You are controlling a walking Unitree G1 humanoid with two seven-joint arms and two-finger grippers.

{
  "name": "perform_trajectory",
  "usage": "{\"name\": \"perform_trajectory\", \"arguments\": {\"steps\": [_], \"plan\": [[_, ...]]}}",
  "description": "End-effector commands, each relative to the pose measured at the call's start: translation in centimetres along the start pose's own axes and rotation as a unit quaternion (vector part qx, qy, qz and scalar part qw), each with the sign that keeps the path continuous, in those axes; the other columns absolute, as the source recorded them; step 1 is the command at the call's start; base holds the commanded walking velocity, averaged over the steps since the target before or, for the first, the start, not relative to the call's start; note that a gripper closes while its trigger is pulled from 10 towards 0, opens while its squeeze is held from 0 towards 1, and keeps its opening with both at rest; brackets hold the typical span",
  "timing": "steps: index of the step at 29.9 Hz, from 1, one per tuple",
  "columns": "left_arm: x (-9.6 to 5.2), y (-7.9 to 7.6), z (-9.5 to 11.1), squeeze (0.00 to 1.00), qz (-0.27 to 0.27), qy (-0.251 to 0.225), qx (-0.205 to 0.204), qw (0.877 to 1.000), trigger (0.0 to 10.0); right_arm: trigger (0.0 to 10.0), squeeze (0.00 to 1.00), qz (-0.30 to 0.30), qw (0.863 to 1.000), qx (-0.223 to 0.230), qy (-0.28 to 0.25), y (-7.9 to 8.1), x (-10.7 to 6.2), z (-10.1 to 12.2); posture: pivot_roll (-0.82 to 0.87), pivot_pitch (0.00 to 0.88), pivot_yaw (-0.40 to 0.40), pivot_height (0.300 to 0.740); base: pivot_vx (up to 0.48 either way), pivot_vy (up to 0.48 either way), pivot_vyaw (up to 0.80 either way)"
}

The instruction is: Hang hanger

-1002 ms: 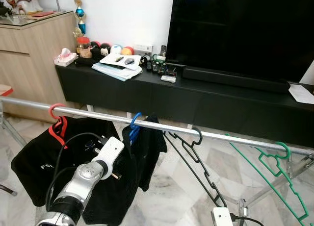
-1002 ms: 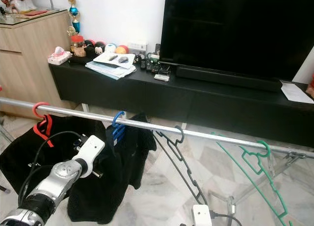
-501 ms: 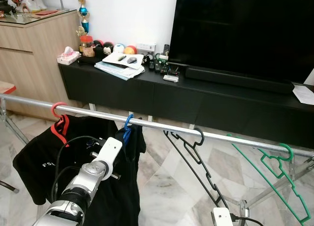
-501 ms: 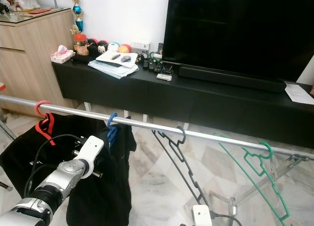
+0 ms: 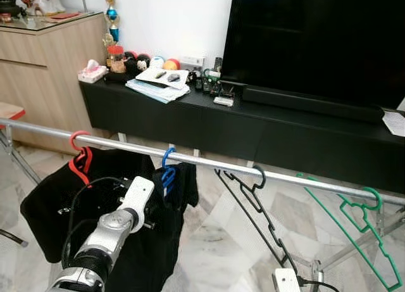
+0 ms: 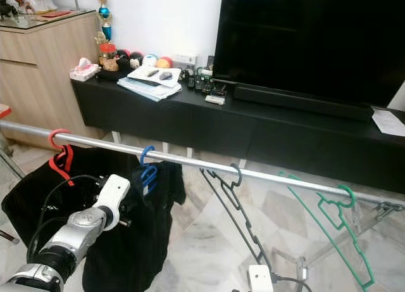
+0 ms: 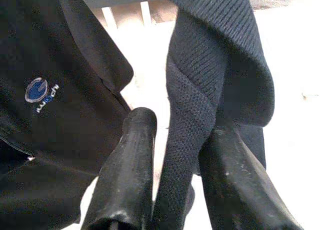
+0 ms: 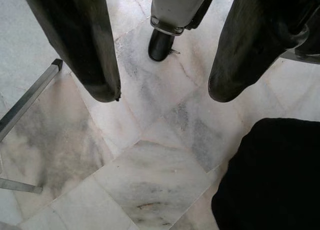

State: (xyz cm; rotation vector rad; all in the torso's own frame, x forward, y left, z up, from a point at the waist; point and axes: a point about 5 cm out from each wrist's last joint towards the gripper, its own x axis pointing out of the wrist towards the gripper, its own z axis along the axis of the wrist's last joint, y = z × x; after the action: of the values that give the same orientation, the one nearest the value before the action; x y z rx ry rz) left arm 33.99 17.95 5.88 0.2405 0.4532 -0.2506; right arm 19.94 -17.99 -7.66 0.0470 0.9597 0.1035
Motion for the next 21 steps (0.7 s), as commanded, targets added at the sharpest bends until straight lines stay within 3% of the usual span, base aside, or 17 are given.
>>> {"name": "perform_trajectory", "arguments": {"steps": [1,21], "plan": [[0.00,0.08,0.81,1.00,-0.001,-0.019,-0.002,1.000,10.0,10.0,0.00,-0.006,1.000,0.005,-0.001,-0.39,-0.06,0.12,0.10,0.000,-0.063,0.740,0.000,0.000,0.00],[0.00,0.08,0.81,1.00,-0.001,-0.019,-0.002,1.000,10.0,10.0,0.00,-0.006,1.000,0.005,-0.001,-0.39,-0.06,0.12,0.10,0.000,-0.063,0.740,0.000,0.000,0.00]]}}
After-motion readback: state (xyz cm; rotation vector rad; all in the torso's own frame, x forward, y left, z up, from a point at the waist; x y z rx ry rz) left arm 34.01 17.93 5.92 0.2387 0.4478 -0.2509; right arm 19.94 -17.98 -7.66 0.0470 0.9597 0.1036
